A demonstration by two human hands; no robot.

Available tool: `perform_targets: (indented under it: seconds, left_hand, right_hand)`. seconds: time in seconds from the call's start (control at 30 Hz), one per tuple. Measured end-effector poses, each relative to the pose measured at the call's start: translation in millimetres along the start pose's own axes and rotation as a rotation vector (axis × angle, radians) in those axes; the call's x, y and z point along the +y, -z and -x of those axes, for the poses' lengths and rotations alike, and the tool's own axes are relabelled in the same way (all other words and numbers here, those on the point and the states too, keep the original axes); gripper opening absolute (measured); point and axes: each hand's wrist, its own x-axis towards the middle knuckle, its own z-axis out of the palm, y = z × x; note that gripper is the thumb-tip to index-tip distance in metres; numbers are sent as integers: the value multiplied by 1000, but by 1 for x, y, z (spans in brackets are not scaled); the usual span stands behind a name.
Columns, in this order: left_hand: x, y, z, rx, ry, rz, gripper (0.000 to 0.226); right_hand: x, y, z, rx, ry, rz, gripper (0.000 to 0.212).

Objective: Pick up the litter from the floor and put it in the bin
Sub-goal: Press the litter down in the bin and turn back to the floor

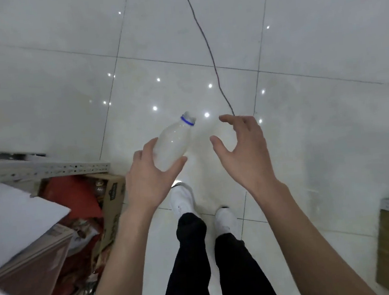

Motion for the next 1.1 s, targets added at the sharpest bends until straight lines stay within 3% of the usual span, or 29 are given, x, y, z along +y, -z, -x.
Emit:
perform_targets:
  seconds: [0.2,0.43,0.8,1.1]
  left_hand:
    - [86,65,87,-26,-121,197,70]
    - [142,103,199,-130,-282,190,61]
    - [143,83,350,-480,-554,54,43]
    - [141,11,524,-756,-775,-136,54]
  right_hand:
    - [-61,116,74,204,-69,-172,44]
    - [-92,191,194,398,-149,-285,42]
    - [-52,213,418,730,-334,-238,45]
    - [11,217,631,1032,-633,-336,44]
